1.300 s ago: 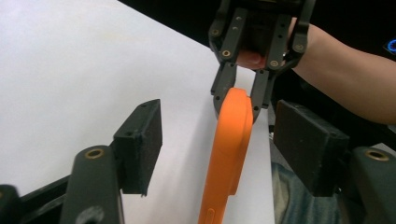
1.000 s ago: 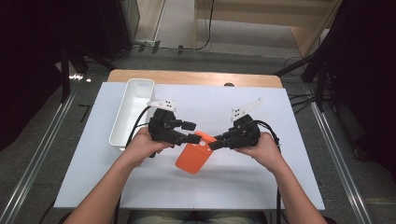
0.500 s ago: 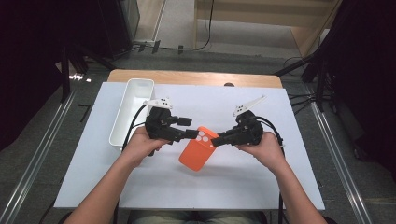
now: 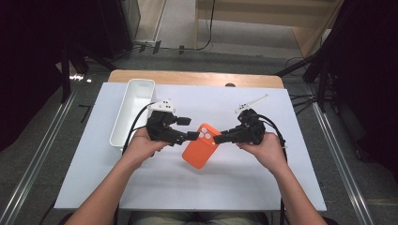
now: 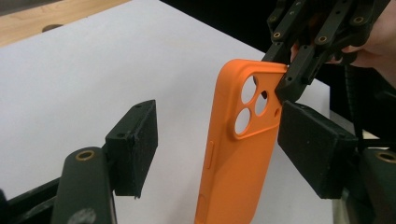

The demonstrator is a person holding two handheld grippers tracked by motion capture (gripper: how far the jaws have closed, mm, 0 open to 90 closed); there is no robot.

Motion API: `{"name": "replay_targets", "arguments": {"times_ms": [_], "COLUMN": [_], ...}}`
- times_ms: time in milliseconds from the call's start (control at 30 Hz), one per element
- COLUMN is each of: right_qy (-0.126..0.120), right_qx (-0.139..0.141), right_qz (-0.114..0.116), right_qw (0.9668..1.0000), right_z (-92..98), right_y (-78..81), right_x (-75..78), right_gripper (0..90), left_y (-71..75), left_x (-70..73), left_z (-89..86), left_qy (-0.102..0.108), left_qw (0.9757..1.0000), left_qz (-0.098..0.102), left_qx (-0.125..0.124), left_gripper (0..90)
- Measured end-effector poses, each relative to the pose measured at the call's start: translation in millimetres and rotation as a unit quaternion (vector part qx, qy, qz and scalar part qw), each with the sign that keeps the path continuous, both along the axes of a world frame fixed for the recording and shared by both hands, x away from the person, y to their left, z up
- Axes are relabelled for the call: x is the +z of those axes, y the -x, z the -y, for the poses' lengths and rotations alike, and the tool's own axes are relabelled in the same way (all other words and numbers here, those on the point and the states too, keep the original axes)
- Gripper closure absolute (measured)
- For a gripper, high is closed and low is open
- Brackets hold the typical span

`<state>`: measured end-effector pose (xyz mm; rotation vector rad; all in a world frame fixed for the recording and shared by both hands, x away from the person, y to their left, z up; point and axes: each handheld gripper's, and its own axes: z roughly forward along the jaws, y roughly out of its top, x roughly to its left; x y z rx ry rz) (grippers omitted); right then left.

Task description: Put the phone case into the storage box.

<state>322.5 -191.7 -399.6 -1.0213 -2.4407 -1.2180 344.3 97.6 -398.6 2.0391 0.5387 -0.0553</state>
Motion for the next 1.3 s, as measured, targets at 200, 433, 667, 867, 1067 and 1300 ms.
{"name": "replay_targets", "arguments": {"times_ms": [200,433,667,867,1067,1300], "right_qy": [-0.001,0.003,0.003,-0.002,-0.004,-0.003], "right_qx": [-0.022,-0.043,-0.049,-0.071,-0.075,-0.092], "right_qz": [-0.006,-0.007,-0.015,-0.026,-0.033,-0.039], "right_qw": [0.9997,0.9990,0.9987,0.9972,0.9966,0.9949], "right_z": [-0.9,-2.5,-6.4,-7.2,-9.4,-13.8], "right_y": [0.1,0.2,0.1,-0.5,-1.0,-1.4], "right_x": [2.4,3.1,2.9,4.3,4.4,5.3], "right_gripper": [74.7,74.7,74.7,74.7,74.7,74.7], "left_y": [3.4,6.3,8.6,10.6,12.9,17.2], "left_x": [-0.8,-0.9,-1.6,-3.2,-3.4,-7.1], "left_z": [3.6,6.7,9.7,13.1,15.3,21.7], "left_qy": [-0.014,-0.028,-0.030,-0.036,-0.041,-0.059], "left_qw": [0.9997,0.9987,0.9986,0.9983,0.9976,0.9948], "left_qz": [0.021,0.039,0.043,0.046,0.056,0.079], "left_qx": [0.004,0.016,0.011,0.003,0.007,0.024], "left_gripper": [23.2,13.1,12.9,9.8,9.9,10.0]}}
